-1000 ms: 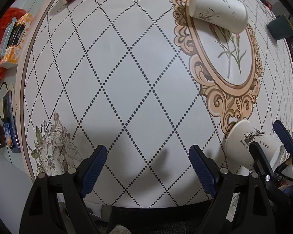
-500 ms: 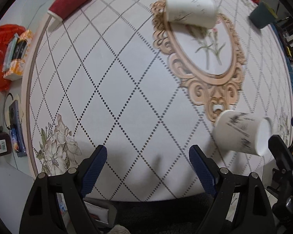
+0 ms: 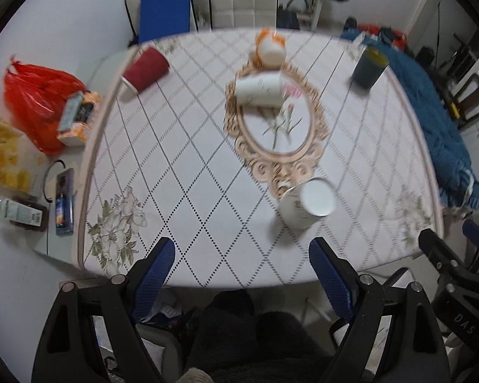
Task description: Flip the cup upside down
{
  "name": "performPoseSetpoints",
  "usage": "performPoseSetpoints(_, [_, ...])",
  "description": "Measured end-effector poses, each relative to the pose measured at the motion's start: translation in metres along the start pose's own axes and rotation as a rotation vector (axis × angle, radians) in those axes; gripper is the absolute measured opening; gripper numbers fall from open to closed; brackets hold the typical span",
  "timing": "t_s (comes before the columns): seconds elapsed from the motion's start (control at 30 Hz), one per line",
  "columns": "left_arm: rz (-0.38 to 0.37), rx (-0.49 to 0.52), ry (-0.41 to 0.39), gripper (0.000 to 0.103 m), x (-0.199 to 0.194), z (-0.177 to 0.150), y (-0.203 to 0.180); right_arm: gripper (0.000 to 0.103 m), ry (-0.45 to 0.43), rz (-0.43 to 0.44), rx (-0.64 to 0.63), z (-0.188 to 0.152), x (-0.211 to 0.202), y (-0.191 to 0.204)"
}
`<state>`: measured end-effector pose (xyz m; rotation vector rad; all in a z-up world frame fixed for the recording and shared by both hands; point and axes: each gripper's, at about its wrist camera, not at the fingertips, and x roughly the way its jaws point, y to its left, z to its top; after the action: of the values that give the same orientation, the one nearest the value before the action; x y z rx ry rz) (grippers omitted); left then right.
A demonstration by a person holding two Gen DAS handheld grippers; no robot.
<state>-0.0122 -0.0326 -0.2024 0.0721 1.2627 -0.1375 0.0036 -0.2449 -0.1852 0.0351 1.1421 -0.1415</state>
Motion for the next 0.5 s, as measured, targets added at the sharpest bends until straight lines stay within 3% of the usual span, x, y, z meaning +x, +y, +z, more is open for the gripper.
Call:
performPoseSetpoints(0.27, [-0.018,-0.033,-0.142,0.086,-0.093,-0.02,-0.007,0.094,-0.136,-0.004,-0.037,-0.012,-0.11,-0.017])
performPoseSetpoints(0.5, [-0.007,-0.042,-0.202,0.086,-0.14,-0.037,-0.006,0.099,-0.214,0.036,-0.038,-0.025,-0.18,-0.025])
